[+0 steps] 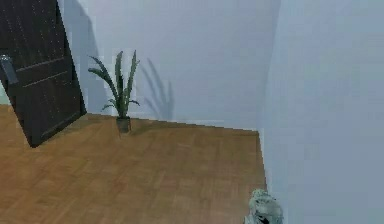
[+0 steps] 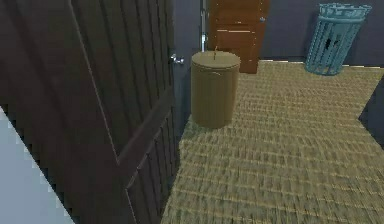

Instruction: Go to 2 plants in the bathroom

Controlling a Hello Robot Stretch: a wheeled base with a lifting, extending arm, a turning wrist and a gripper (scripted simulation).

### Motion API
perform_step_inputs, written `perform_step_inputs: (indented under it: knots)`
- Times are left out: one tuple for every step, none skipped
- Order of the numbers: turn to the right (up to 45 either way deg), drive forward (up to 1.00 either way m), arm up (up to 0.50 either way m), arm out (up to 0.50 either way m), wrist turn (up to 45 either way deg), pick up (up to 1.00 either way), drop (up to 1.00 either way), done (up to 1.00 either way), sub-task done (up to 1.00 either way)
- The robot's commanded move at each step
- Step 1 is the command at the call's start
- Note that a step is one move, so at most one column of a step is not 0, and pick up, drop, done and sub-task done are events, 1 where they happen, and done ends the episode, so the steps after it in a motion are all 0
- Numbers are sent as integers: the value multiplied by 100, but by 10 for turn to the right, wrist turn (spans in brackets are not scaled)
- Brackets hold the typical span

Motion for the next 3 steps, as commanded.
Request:
perform_step_inputs:
  knots:
    - [-450,0,0,0,0,0,0,0,0]
    - [-180,0,0,0,0,0,0,0,0]
    - [0,100,0,0,0,0,0,0,0]
